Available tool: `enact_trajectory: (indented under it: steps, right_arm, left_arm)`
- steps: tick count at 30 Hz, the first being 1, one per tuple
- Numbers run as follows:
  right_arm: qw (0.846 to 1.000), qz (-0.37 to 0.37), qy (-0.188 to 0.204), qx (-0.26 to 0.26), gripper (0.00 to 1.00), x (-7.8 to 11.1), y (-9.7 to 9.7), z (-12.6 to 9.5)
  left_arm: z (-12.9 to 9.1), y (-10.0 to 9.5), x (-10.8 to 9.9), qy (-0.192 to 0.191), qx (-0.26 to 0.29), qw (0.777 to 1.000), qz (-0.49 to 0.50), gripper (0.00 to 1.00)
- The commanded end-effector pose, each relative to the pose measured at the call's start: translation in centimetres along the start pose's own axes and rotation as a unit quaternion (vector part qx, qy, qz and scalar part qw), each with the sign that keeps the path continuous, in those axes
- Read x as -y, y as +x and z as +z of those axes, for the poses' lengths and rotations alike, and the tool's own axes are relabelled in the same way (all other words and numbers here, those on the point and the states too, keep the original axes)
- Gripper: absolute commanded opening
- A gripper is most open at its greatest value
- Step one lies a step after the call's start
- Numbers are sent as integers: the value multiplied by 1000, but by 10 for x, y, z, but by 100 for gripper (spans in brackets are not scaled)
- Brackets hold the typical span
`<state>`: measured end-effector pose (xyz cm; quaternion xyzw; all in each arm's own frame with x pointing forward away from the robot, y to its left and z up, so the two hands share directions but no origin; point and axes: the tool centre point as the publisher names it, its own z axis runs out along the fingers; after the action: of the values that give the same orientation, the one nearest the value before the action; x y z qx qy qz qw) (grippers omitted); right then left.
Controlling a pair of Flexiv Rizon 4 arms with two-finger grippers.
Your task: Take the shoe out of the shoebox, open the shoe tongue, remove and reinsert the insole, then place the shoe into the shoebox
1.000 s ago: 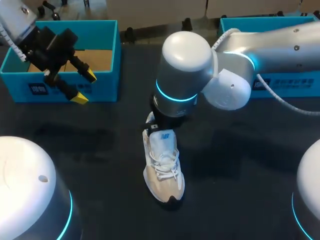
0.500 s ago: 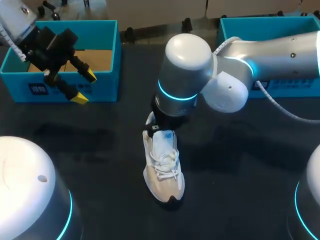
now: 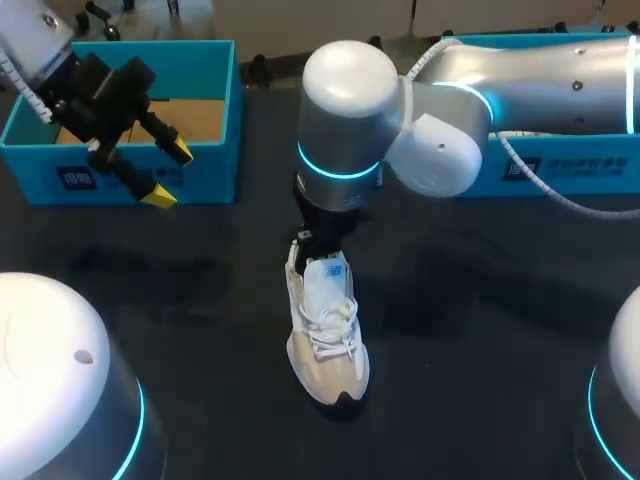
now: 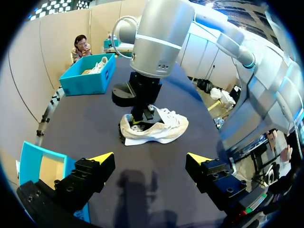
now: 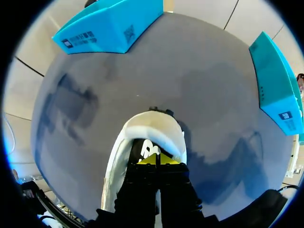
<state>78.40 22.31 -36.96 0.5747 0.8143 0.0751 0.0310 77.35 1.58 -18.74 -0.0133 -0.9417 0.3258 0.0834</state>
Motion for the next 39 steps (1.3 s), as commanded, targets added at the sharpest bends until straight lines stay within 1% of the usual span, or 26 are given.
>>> enact_trajectory:
  steps: [1,7,10,15,18,19,20,22,23,24,25,27,29,31,32,39]
  right_arm:
    - [1000,0,7,-15,0,-6,3,23]
    - [1000,-3,22,-17,0,-8,6,37]
    - [1000,0,25,-19,0,-7,7,37]
    - [999,8,30,-14,0,-1,15,15]
    - [999,12,39,-13,0,1,18,1]
    - [999,15,48,-15,0,2,18,-4]
    - [999,13,47,-15,0,2,18,-9]
    - [998,20,62,-20,0,3,17,-17]
    - [998,18,60,-21,0,4,18,-21]
    - [997,25,67,-21,0,6,18,-25]
    - [996,29,82,-23,0,7,18,-28]
    - [994,33,96,-28,0,10,20,-33]
    - [993,36,105,-40,0,12,22,-36]
    - [991,40,120,-41,0,16,24,-37]
    - [991,41,121,-39,0,18,25,-37]
    - [987,55,141,-44,0,30,30,-26]
  left_arm:
    - [-1,0,0,-1,0,1000,0,100]
    - [-1,0,0,-1,0,1000,0,100]
    - [-1,0,0,-1,0,1000,0,100]
    - [-1,0,0,-1,0,1000,0,100]
    - [-1,0,0,-1,0,1000,0,100]
    - [-1,0,0,-1,0,1000,0,100]
    - [-1,0,0,-1,0,1000,0,100]
    - [-1,0,0,-1,0,1000,0,100]
    - [-1,0,0,-1,0,1000,0,100]
    - [-1,0,0,-1,0,1000,0,100]
    - [-1,0,0,-1,0,1000,0,100]
    - [-1,0,0,-1,0,1000,0,100]
    - [-1,0,0,-1,0,1000,0,100]
    - [-1,0,0,-1,0,1000,0,100]
    - [-1,0,0,-1,0,1000,0,100]
    - [-1,0,0,-1,0,1000,0,100]
